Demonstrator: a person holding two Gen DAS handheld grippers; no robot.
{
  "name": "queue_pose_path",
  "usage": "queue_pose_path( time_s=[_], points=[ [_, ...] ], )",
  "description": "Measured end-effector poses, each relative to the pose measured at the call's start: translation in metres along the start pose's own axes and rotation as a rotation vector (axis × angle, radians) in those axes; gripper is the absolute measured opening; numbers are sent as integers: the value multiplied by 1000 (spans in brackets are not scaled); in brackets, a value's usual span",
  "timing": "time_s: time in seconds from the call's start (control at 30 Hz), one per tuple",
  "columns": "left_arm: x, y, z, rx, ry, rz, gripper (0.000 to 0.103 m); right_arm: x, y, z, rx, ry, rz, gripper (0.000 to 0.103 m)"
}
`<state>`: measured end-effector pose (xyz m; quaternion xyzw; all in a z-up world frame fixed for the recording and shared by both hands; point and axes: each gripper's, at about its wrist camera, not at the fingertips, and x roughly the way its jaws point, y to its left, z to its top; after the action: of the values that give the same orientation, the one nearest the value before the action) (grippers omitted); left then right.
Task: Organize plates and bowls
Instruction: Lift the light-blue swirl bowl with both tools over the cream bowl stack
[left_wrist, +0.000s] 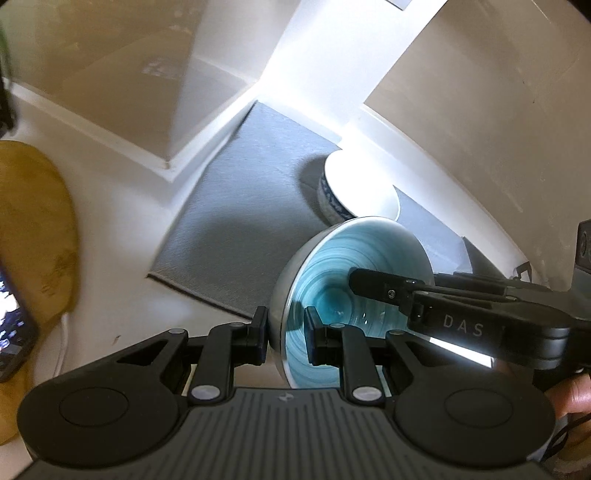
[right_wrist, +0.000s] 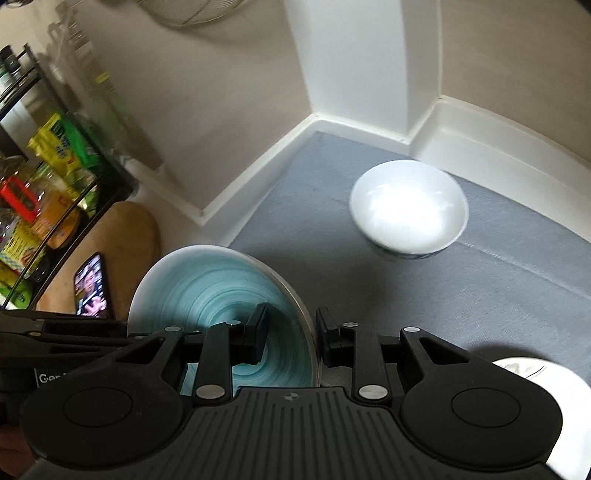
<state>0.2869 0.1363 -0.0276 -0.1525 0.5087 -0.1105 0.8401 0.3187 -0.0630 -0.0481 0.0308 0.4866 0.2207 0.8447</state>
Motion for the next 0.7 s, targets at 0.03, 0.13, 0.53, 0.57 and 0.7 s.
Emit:
queue_pose_path(
  time_s=[0.03, 0.13, 0.53, 0.57, 0.7],
  points=[
    [-3, 2, -3, 1, 2, 6, 22, 0, 3, -1, -1, 5, 6, 30],
    [-10, 7, -9, 5, 9, 25, 22, 1, 13, -7, -6, 21, 24, 30],
    [-21, 29, -37, -15, 68, 74, 22, 18, 43, -23, -40, 98, 75, 30],
    [-21, 30, -39, -14, 71, 77, 22, 19, 44, -23, -44, 101, 76, 30],
    [-18, 36, -42, -14, 84, 77, 22, 24, 48, -23, -57, 112, 75, 30]
  ],
)
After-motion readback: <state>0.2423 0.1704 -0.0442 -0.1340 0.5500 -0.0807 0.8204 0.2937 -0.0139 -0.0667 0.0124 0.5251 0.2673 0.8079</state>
